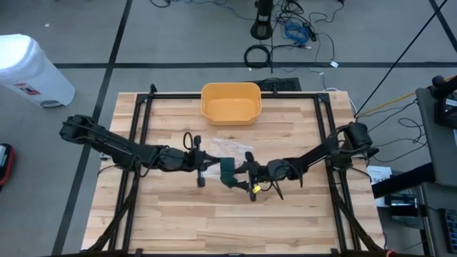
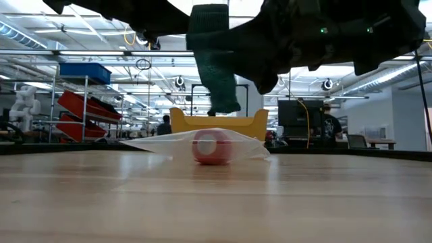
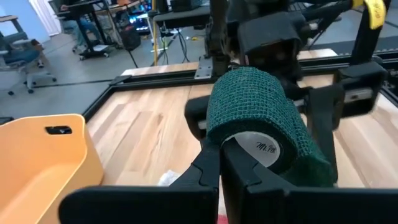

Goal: Roll bandage
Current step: Roll the green bandage

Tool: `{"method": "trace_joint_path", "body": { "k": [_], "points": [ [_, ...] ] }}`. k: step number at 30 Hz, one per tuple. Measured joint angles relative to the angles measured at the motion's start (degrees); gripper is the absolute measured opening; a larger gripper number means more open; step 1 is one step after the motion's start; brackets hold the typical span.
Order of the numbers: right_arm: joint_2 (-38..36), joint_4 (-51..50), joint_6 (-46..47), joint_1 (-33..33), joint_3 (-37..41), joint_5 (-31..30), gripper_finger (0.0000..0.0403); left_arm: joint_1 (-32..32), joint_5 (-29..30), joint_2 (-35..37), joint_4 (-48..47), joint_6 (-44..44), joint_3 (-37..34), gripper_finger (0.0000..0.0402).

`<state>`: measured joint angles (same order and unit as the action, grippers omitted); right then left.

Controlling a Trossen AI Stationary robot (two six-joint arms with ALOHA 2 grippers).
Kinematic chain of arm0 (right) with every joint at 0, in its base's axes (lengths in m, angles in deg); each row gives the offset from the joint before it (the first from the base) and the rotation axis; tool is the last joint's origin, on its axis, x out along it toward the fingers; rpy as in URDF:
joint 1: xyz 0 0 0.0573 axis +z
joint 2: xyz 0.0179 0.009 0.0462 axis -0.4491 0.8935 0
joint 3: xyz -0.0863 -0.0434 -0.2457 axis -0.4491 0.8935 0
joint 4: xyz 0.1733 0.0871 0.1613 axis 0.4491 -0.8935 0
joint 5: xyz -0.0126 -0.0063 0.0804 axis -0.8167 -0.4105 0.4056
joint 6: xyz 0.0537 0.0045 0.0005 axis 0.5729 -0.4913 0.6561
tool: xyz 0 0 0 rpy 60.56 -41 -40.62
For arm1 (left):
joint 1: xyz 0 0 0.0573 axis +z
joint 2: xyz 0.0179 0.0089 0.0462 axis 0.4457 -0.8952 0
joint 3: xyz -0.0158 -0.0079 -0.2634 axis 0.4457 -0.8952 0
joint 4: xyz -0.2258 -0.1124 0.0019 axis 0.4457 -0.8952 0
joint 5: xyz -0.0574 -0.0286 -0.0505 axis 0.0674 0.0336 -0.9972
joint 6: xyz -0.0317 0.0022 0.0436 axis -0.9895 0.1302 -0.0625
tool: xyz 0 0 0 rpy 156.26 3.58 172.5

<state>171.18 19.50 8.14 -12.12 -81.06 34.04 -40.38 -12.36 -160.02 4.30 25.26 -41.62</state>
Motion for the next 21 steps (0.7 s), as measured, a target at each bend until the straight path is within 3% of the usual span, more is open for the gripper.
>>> {"method": "trace_joint_path", "body": {
  "k": [6,15,21],
  "points": [
    [0.5,0.2,-3.8,0.9,-0.6,-0.2,0.0019,0.0,3.3,0.0,-1.0,2.5,0.0,0.0],
    [-4.9,-0.3,-8.9,5.2,-3.7,3.4,0.0,0.4,5.0,0.0,-3.4,5.7,0.0,0.0],
    [-11.3,-14.1,-13.1,5.4,-9.4,4.2,0.0,0.4,5.0,-1.2,-4.3,5.6,0.0,0.0]
  ]
}}
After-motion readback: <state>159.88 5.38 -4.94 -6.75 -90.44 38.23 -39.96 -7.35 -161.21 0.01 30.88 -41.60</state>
